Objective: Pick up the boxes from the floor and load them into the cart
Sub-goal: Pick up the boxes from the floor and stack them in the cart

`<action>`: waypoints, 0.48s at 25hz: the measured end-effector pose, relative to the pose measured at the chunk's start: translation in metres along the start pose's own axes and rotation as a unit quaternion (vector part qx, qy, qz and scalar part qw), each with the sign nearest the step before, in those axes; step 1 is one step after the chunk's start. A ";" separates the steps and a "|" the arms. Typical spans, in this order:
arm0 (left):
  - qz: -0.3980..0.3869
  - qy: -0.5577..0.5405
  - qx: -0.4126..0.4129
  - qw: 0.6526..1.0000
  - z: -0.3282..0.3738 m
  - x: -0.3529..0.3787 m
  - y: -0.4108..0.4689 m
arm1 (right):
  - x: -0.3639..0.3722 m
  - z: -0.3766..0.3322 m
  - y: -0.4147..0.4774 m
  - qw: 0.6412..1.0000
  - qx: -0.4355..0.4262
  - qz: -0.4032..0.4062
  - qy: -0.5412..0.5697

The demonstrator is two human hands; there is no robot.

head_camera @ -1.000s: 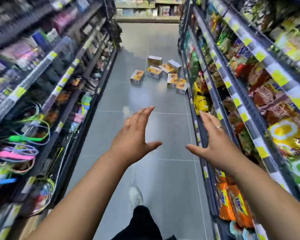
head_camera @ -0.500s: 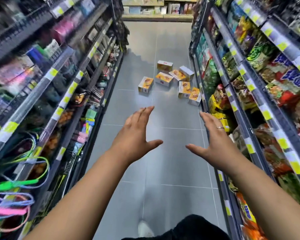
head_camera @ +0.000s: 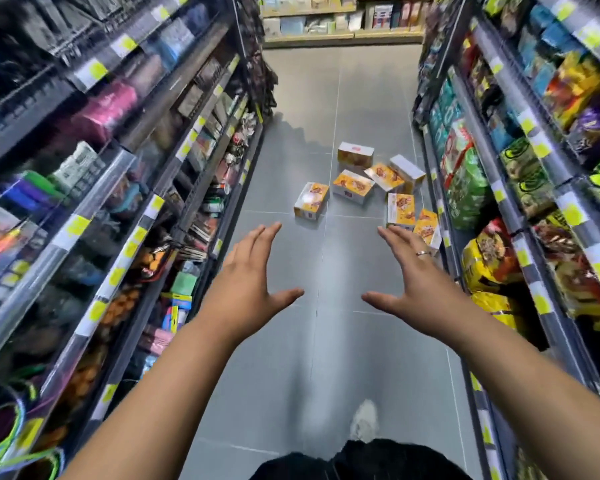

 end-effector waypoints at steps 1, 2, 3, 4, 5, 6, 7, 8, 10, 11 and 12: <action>0.005 0.002 -0.007 1.000 -0.005 -0.002 0.025 | -0.008 0.002 0.030 1.000 -0.009 -0.004 -0.004; 0.011 0.006 -0.013 1.000 -0.010 -0.003 0.048 | -0.015 0.003 0.057 1.000 -0.017 -0.007 -0.010; 0.010 0.014 -0.019 1.000 -0.014 -0.004 0.068 | -0.021 0.002 0.082 1.000 -0.021 -0.015 -0.017; 0.008 0.011 -0.028 1.000 -0.020 -0.003 0.089 | -0.026 0.001 0.108 0.999 -0.026 -0.017 -0.018; 0.006 0.007 -0.036 0.999 -0.026 -0.003 0.110 | -0.030 0.003 0.135 0.999 -0.031 -0.020 -0.018; 0.003 0.009 -0.039 0.999 -0.034 -0.001 0.132 | -0.033 0.002 0.162 0.999 -0.034 -0.024 -0.022; 0.002 0.015 -0.034 0.999 -0.038 0.000 0.149 | -0.034 0.001 0.181 0.999 -0.037 -0.026 -0.028; -0.001 0.017 -0.032 0.999 -0.045 0.002 0.168 | -0.034 0.002 0.202 0.998 -0.038 -0.029 -0.031; -0.002 0.014 -0.039 0.999 -0.068 0.006 0.224 | -0.034 0.008 0.261 0.999 -0.031 -0.027 -0.024; -0.007 0.013 -0.035 0.999 -0.078 0.007 0.254 | -0.031 0.008 0.291 0.999 -0.029 -0.028 -0.023; -0.014 0.007 -0.030 0.999 -0.089 0.010 0.283 | -0.028 0.010 0.320 0.999 -0.028 -0.031 -0.023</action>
Point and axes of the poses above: each hand's wrist, its own y-axis towards the middle knuckle, its own x-axis out of the palm, z = x × y, the point moved 5 cm from there along y, towards the middle knuckle, and after that the axes turned 1 degree about z, right-handed, at the moved point
